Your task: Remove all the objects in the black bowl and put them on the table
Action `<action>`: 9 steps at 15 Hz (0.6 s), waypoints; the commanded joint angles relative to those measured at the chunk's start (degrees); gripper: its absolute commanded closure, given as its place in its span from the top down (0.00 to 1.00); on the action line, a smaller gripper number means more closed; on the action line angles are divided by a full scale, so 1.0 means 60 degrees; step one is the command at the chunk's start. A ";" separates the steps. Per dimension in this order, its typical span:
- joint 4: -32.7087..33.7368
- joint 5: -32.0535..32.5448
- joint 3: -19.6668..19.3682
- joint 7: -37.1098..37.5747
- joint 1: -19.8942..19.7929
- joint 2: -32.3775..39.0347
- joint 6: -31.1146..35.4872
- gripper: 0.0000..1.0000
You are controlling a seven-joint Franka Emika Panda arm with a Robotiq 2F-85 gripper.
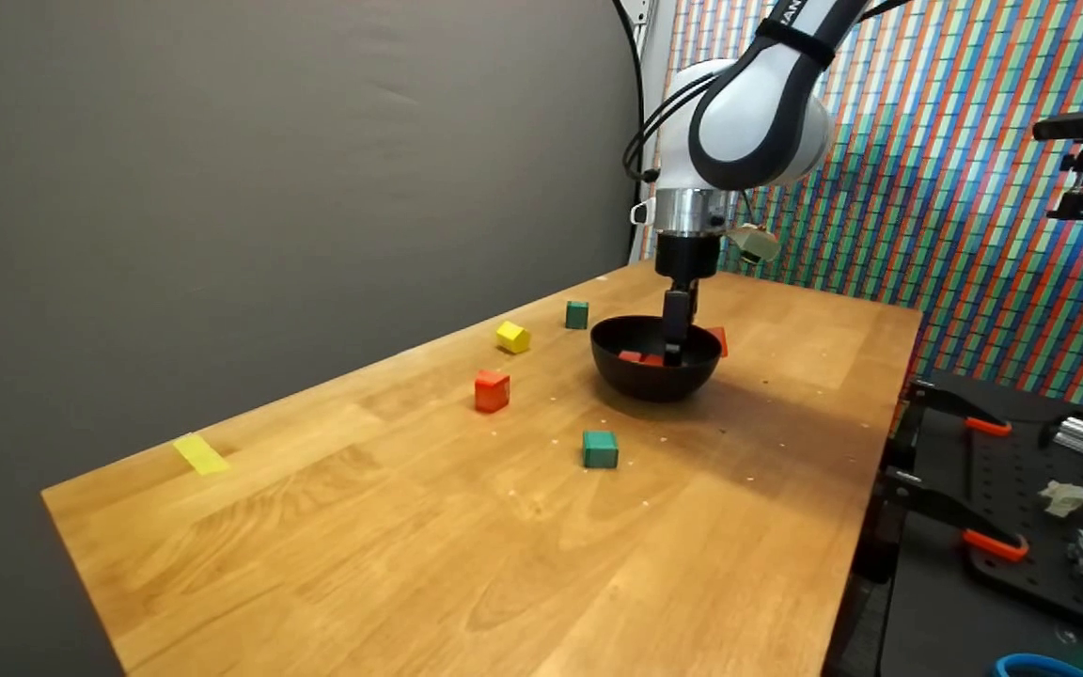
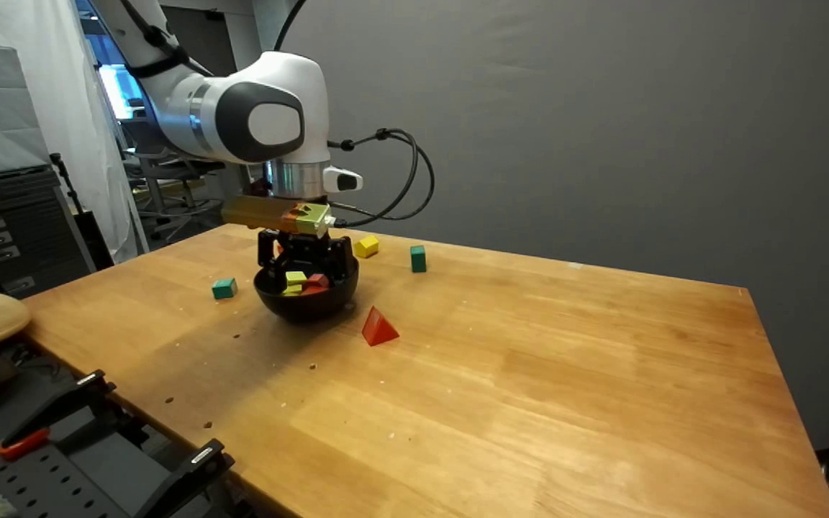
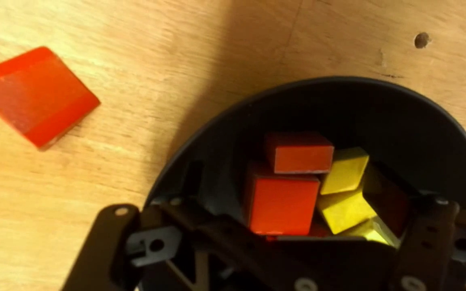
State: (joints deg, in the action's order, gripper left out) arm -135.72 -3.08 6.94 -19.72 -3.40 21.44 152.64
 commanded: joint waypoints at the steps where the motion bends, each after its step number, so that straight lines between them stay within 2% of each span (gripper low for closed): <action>1: 0.0721 0.0100 -0.0038 0.0085 -0.0002 0.0655 -0.0361 1.00; 5: 0.1153 0.0177 -0.0078 0.0249 0.0090 0.1032 -0.0351 1.00; 6: 0.1200 0.0183 -0.0072 0.0282 0.0119 0.1055 -0.0333 0.94; 7: 0.1208 0.0232 -0.0100 0.0357 0.0177 0.1047 -0.0268 0.74; 9: 0.1173 0.0275 -0.0097 0.0414 0.0247 0.0962 -0.0187 0.59</action>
State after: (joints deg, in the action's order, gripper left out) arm -130.06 -3.01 6.97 -19.05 -3.03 25.35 151.10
